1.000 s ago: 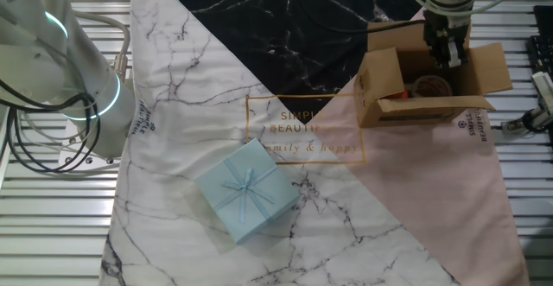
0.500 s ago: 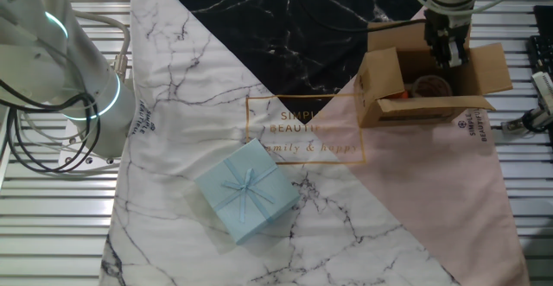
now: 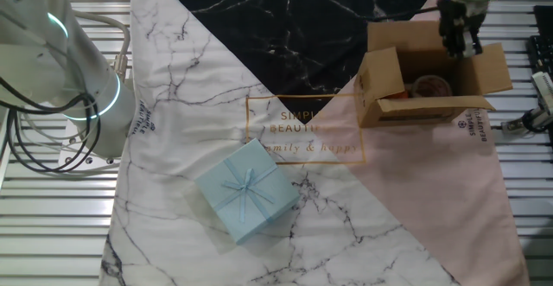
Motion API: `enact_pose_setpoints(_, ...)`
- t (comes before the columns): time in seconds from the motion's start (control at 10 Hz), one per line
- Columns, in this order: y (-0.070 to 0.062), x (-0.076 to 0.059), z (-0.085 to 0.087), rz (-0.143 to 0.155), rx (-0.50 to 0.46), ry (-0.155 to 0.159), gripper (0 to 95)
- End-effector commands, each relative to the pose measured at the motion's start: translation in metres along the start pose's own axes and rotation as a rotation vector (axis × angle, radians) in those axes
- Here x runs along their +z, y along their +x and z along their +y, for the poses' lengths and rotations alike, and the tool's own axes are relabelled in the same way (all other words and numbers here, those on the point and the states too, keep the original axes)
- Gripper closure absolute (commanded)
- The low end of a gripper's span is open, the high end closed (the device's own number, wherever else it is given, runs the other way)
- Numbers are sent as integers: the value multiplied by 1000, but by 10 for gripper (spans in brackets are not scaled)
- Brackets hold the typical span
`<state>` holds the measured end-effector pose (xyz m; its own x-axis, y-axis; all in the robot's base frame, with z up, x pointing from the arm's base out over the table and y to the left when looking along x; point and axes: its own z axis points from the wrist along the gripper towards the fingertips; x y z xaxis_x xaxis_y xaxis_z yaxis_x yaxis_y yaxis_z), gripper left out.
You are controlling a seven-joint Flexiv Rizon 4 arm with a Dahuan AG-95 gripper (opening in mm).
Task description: Cover the box
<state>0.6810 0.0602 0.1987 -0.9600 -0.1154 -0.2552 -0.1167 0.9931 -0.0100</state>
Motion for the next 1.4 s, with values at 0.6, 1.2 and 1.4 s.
enact_pose_setpoints(0.6, -19, 6, -2, 7, 0, -20, 950)
enact_pose_setpoints(1.2, -32, 11, -3, 8, -5, -30, 950)
enact_pose_setpoints(1.4, -41, 11, -1, 9, -7, -29, 950)
